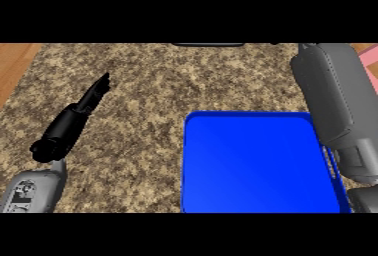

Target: Pick the cupcake from the tray and place it in the cardboard box

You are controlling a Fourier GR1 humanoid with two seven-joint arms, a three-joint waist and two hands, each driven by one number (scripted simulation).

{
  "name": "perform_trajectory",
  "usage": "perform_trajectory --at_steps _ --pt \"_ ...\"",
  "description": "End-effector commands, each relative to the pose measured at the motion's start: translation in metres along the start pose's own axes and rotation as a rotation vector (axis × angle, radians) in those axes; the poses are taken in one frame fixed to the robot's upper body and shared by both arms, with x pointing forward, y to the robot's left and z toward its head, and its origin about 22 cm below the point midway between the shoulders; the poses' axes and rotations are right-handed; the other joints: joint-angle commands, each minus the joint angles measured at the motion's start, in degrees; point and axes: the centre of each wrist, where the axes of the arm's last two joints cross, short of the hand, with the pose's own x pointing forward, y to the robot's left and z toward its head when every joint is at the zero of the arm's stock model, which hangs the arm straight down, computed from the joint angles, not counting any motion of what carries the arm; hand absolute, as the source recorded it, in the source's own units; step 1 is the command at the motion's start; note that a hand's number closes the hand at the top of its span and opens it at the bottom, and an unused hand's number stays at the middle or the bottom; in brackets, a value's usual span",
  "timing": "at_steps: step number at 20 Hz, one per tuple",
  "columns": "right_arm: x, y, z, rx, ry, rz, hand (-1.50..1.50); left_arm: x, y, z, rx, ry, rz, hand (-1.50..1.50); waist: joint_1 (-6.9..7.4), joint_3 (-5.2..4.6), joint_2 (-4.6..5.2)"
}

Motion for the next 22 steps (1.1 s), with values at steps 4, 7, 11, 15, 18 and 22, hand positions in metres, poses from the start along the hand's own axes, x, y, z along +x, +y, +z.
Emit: perform_trajectory --at_steps 4,7,11,15,18,22 --pt "-0.055 -0.026 -0.036 -0.113 0.205 -0.042 1.5 -0.013 0.01 0.002 0.014 0.002 0.002 0.0 -0.33 -0.01 0.15" --pt "-0.09 -0.036 -0.045 -0.11 0.225 -0.023 1.5 -0.009 0.01 -0.003 0.015 0.011 0.003 0.0 -0.67 0.01 -0.03" --pt "-0.129 -0.05 -0.064 -0.011 0.267 0.129 1.5 0.007 0.005 0.004 0.013 0.007 -0.016 0.0 0.32 0.04 0.11" --pt "-0.17 -0.052 -0.067 0.204 0.339 0.119 1.5 0.005 -0.003 -0.008 0.012 -0.007 -0.011 0.0 -0.53 0.04 0.14" --pt "-0.211 -0.043 -0.059 0.314 0.38 0.114 1.5 0.001 -0.011 -0.003 0.01 -0.008 0.003 0.0 0.42 0.11 0.55" --pt "-0.235 -0.054 -0.06 0.423 0.38 0.134 1.5 0.001 -0.007 -0.01 0.007 -0.012 0.002 0.0 0.34 0.1 0.53"
